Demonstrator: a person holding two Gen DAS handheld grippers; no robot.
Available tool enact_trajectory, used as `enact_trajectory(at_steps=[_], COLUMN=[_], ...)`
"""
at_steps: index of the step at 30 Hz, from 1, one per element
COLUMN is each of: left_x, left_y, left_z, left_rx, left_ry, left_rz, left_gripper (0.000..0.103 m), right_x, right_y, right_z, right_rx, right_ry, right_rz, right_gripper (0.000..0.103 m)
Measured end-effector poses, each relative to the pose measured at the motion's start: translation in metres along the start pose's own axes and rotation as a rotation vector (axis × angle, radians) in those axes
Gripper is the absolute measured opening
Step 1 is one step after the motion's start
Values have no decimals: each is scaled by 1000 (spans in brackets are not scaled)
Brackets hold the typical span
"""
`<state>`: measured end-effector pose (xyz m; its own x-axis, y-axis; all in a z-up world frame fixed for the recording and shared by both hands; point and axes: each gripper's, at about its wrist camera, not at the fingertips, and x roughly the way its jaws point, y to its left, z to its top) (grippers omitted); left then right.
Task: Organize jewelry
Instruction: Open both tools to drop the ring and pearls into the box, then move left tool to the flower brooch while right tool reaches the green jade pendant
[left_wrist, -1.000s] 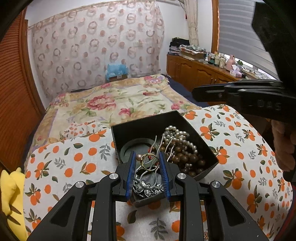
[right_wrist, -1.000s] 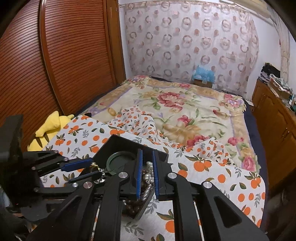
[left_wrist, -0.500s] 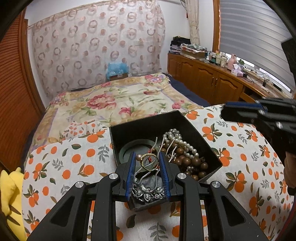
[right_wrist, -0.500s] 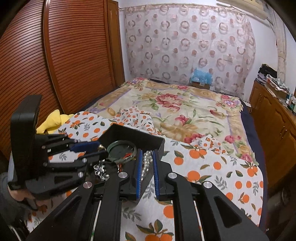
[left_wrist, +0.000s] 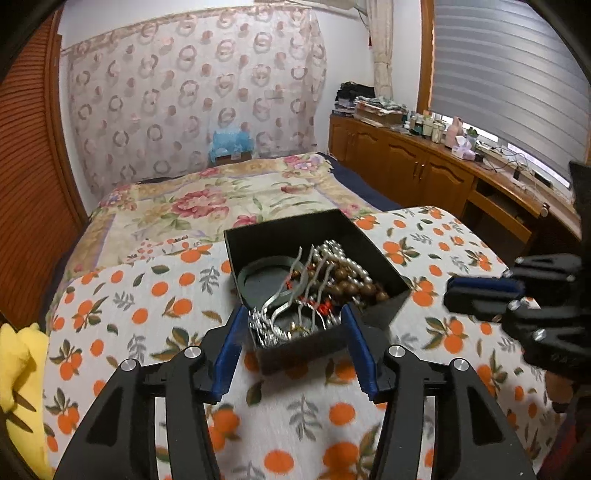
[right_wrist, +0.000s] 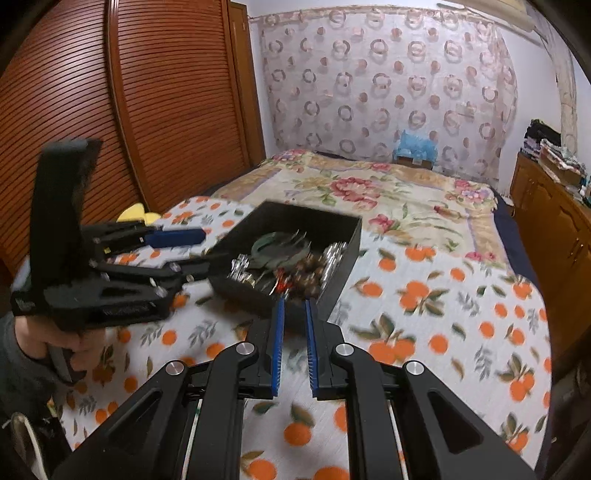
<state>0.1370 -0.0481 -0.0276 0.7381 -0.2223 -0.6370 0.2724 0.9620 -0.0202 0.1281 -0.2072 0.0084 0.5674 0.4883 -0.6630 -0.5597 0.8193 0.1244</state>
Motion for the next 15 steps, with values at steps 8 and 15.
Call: enact_trajectory(at_steps=[8,15], left_x=[-18,-14], left_y=[-13,-40], left_z=[-39,-64], left_rx=[26,74], left_ry=[38,98], left_rz=[-56,-121], left_gripper=[52,50], right_x=[-2,-15], right_y=[12,14], right_z=[-42,-60], right_rx=[6,14], right_ry=[39,44], right_rz=[-28,-42], right_gripper=[26,26])
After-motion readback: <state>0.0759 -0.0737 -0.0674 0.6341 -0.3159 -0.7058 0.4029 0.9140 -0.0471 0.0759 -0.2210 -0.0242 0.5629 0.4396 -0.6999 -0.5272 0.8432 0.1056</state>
